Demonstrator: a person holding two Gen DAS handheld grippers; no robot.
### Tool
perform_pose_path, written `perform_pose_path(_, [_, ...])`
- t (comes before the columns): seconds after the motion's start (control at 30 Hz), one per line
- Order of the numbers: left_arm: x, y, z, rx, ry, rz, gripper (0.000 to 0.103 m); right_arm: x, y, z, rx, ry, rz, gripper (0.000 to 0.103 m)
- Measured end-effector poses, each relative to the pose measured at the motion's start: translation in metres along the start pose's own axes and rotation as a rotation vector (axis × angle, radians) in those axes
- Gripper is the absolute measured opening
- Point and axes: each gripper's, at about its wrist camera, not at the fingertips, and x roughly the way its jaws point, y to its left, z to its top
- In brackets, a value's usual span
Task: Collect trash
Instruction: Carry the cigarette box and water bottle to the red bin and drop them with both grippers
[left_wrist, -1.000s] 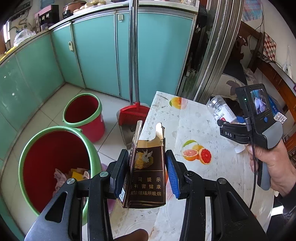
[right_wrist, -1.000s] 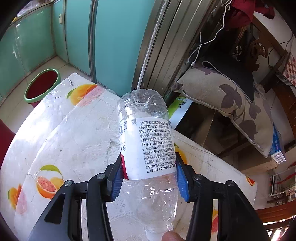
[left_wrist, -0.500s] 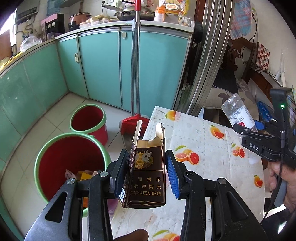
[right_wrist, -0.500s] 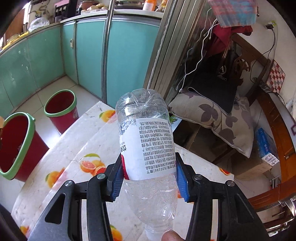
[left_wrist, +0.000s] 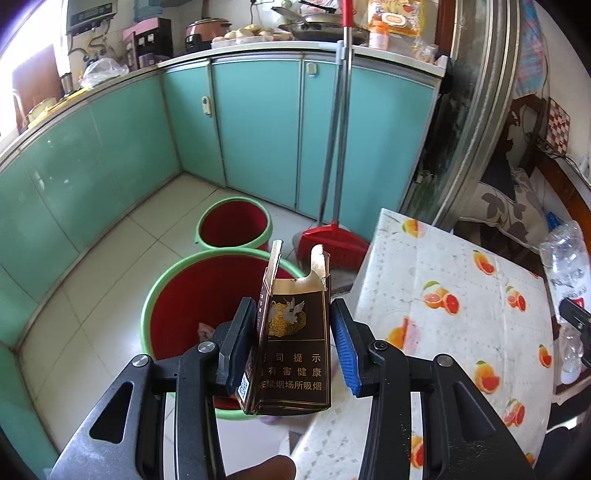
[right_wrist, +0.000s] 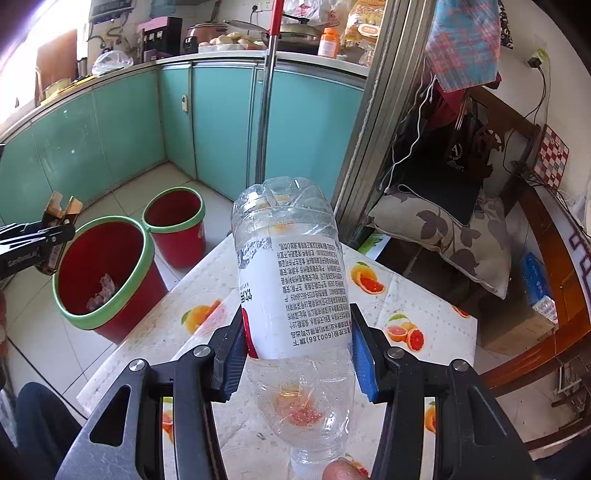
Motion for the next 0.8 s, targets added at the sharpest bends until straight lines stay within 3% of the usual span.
perform_pose_path(0.23, [0.035,0.044,0.003,-0.052,0.046,0.069,0.042,-0.003,0.035,0.009,-0.038,-0.007,0.019,0.048])
perform_pose_path(0.33, [0.044,0.058,0.001,-0.072,0.064,0.077,0.051,-0.001,0.051,0.017,-0.060,-0.011,0.029,0.048])
perform_pose_path(0.4, [0.047,0.064,-0.001,-0.082,0.059,0.095,0.081,0.002,0.062,0.022,-0.071,-0.011,0.039,0.048])
perform_pose_path(0.57, [0.049,0.072,-0.004,-0.090,0.046,0.100,0.103,0.010,0.088,0.033,-0.097,-0.018,0.067,0.048])
perform_pose_path(0.8, [0.033,0.097,-0.007,-0.124,0.005,0.135,0.103,0.024,0.132,0.047,-0.133,-0.016,0.129,0.048])
